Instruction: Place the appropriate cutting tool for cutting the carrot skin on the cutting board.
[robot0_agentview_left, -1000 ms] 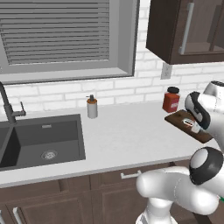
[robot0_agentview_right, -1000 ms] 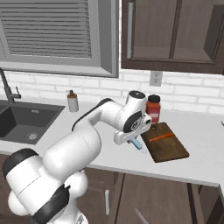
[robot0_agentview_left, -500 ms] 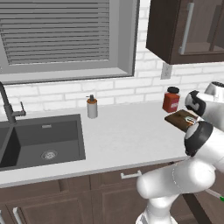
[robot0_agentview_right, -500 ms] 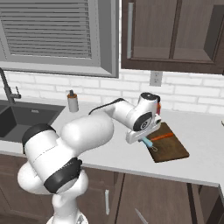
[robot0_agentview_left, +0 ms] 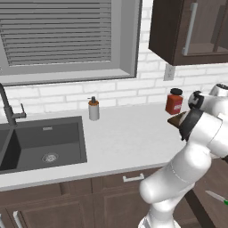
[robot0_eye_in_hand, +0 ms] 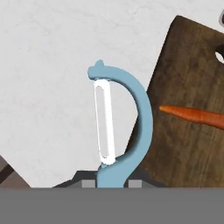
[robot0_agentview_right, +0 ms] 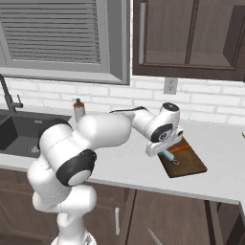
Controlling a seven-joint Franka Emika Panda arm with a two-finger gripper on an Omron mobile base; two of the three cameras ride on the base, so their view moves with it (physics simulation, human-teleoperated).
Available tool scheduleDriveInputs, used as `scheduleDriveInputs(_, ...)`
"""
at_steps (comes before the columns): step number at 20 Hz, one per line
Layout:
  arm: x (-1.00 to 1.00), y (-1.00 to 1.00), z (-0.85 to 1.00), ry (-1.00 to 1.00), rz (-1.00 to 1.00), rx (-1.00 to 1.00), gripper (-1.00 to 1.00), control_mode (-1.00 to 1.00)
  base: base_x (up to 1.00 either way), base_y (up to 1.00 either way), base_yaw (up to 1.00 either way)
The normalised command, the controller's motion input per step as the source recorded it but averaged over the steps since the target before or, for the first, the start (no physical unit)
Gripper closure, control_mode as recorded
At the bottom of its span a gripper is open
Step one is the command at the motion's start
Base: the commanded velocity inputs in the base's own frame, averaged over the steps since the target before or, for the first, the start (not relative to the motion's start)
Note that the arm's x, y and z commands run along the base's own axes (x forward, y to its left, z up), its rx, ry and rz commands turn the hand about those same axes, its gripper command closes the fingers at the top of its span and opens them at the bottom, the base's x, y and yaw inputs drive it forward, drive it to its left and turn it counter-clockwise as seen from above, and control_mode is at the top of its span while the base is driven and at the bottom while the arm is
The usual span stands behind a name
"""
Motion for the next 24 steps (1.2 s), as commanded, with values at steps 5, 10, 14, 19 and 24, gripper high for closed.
scheduleDriveInputs(5, 0.22, -0.05, -0.29, -0.01, 0.00, 0.00, 1.00, -1.00, 0.00, 0.00, 0.00)
scheduleDriveInputs(10, 0.18, -0.19, -0.30, -0.05, 0.00, 0.00, 1.00, -1.00, 0.00, 0.00, 0.00)
scheduleDriveInputs(14, 0.27, -0.15, -0.25, -0.06, 0.00, 0.00, 1.00, -1.00, 0.00, 0.00, 0.00)
scheduleDriveInputs(19, 0.30, -0.10, -0.27, -0.04, 0.00, 0.00, 1.00, -1.00, 0.00, 0.00, 0.00)
scheduleDriveInputs(24, 0.14, -0.05, -0.20, -0.06, 0.00, 0.00, -1.00, -1.00, 0.00, 0.00, 0.00)
